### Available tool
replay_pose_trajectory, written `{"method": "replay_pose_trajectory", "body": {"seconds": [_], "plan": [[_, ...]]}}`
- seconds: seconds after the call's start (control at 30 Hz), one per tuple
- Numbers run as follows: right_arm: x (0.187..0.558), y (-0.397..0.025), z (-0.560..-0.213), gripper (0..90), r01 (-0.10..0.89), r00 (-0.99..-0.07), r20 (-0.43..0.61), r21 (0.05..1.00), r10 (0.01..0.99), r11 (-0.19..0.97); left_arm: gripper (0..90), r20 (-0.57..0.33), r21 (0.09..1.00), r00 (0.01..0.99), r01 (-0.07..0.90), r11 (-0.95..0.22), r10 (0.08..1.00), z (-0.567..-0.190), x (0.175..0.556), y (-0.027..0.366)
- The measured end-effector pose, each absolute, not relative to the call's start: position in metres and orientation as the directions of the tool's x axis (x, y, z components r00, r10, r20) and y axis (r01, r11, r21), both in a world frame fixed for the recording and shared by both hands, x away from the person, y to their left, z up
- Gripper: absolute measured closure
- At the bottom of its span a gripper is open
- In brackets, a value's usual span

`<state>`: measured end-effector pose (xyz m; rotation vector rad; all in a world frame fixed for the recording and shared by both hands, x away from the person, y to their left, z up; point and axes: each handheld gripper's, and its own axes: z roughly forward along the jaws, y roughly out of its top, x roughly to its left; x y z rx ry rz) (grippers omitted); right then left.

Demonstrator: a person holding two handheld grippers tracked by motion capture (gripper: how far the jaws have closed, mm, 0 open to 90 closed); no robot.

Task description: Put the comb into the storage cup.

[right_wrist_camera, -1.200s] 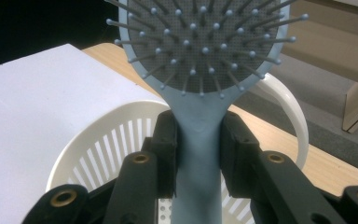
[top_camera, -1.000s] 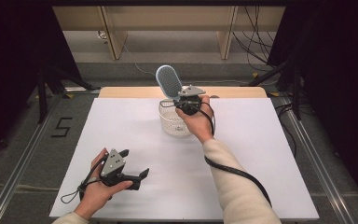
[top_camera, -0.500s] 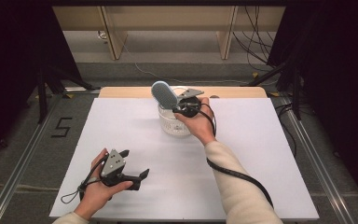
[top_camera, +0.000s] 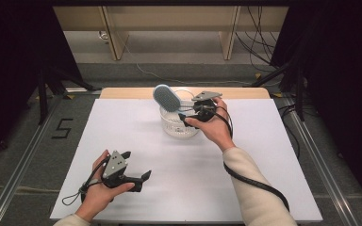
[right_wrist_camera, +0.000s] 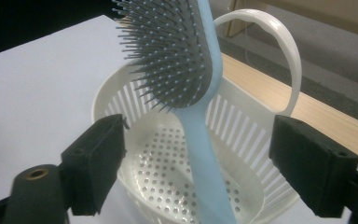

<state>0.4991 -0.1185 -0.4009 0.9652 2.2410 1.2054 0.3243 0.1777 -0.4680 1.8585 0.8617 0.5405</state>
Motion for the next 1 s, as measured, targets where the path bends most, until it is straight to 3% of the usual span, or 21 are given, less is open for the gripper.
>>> {"method": "replay_pose_trajectory", "body": {"seconds": [1.0], "plan": [[0.451, -0.195, -0.400, 11.5, 0.372, -0.657, 0.006, 0.873, 0.754, 0.316, 0.4, -0.003, 0.904, 0.645, 0.329, -0.274, 0.764, -0.468, 0.324, 0.179]]}}
